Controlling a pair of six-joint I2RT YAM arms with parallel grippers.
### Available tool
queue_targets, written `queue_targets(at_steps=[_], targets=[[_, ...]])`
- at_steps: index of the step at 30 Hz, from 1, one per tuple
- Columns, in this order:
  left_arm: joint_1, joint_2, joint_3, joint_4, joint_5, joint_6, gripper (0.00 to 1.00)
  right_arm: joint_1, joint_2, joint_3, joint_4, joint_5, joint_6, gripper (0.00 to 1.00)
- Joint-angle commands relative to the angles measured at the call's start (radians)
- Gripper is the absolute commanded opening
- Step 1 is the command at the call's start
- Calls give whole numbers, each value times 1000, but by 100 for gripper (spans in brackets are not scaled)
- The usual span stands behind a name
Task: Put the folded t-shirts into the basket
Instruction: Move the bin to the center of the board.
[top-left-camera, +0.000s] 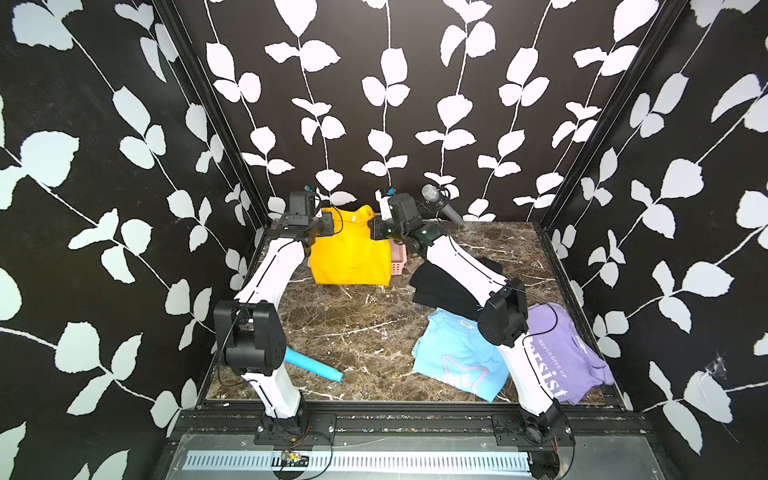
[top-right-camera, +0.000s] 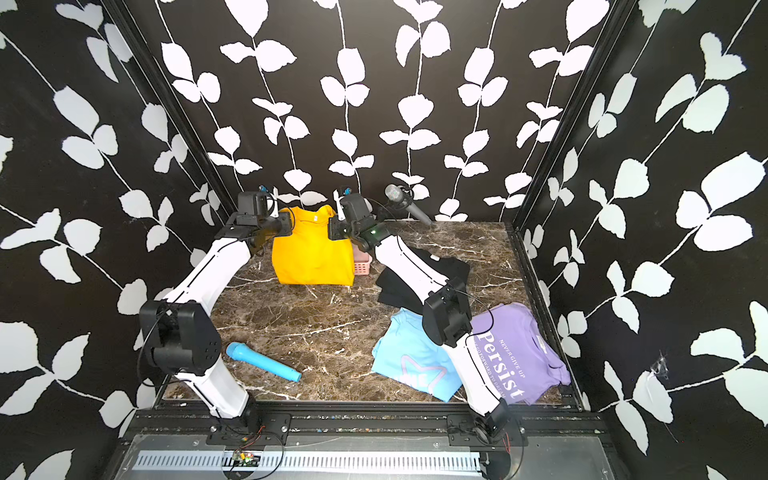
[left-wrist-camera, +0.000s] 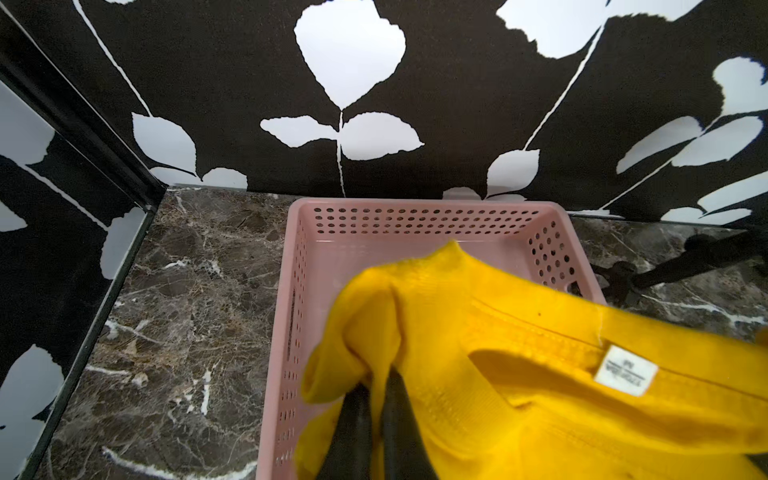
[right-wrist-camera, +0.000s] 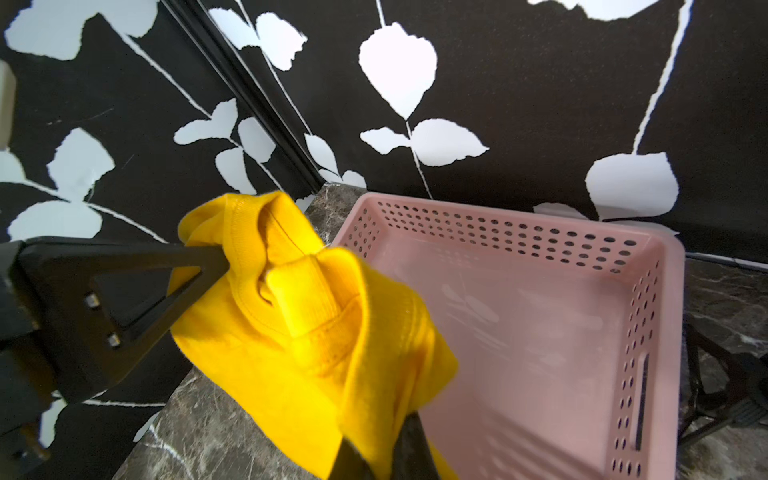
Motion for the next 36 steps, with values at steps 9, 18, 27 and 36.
queue_targets(at_steps=[9,18,27,36], targets=[[32,201,172,28,79,16,0,-55,173,189,31,27,-4,0],[37,351,249,64,97,40,0,-76,286,268,101,52,-41,0],[38,432,272,155,104,57,0,-91,345,282,192,71,-69,0],[39,486,312,213,118,53,0,-108,398,305,276,73,-65,0]])
